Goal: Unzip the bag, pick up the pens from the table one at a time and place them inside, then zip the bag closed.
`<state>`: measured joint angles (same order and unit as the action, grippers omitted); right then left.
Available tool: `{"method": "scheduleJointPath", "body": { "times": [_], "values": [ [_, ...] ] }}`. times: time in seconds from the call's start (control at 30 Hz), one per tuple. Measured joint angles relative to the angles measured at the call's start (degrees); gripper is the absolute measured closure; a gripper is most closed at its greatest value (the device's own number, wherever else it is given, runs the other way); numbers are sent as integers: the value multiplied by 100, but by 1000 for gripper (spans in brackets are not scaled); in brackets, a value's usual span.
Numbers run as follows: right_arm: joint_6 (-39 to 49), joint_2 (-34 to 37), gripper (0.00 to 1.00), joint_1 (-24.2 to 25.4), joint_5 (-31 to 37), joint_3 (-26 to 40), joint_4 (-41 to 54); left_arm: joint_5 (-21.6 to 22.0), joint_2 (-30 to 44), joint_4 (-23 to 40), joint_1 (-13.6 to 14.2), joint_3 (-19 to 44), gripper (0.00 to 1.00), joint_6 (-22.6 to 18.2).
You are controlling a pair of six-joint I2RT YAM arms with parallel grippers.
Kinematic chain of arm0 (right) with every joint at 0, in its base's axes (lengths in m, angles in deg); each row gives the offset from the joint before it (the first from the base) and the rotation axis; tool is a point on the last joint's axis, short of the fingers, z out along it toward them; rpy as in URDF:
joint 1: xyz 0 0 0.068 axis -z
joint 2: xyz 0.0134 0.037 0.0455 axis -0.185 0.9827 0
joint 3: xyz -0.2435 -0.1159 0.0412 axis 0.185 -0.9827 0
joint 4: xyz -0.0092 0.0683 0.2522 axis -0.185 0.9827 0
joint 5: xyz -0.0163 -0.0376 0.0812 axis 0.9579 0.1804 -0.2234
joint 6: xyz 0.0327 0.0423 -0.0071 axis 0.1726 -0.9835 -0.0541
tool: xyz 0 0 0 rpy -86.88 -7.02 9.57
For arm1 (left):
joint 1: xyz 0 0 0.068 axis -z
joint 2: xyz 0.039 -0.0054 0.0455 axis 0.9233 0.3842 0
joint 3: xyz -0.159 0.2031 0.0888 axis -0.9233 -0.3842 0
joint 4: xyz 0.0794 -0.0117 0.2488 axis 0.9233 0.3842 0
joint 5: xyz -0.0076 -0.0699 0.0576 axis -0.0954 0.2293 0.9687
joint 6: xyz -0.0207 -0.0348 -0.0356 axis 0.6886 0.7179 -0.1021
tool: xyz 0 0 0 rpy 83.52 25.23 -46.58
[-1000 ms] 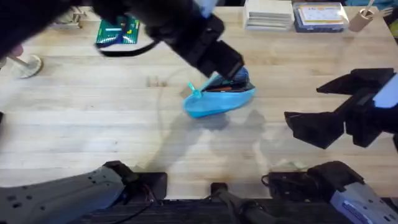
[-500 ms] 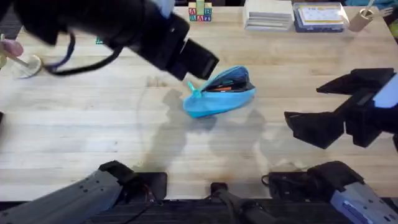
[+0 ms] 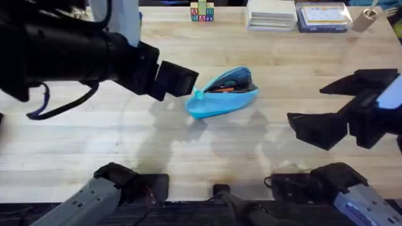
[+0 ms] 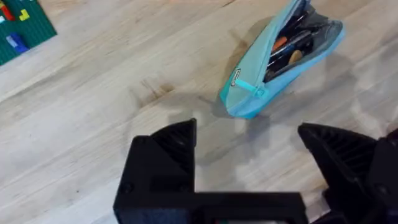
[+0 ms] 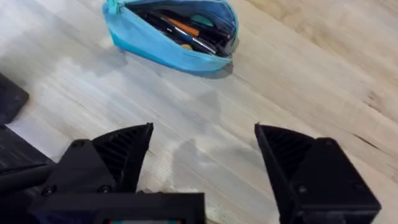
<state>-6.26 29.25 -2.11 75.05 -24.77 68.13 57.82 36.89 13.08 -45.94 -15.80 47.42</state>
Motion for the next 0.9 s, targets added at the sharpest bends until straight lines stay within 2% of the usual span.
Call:
{"method": "scheduleJointPath", "body": {
  "times": [0.23, 0.3, 0.37, 0.53, 0.7, 0.8, 0.9],
  "values": [
    [0, 1, 4, 0, 0, 0, 0, 0, 10, 122, -30, -2, 7, 1],
    [0, 0, 4, 0, 0, 0, -2, -121, 8, 156, -30, -4, 7, 108],
    [0, 0, 4, 0, 0, 0, 0, -171, 8, 161, -30, -4, 7, 46],
    [0, 0, 4, 0, 0, 0, 0, -232, 8, 502, -30, -28, 7, -664],
    [0, 0, 3, 0, 0, 0, -1, -477, 8, 522, -69, -193, 8, -1534],
    [-1, 0, 3, 0, 0, 0, -2, -815, 8, 504, -215, -350, 7, -2164],
    [-1, 0, 3, 0, 0, 0, 0, -1164, 8, 507, -504, -514, 8, -2751]
  ]
}}
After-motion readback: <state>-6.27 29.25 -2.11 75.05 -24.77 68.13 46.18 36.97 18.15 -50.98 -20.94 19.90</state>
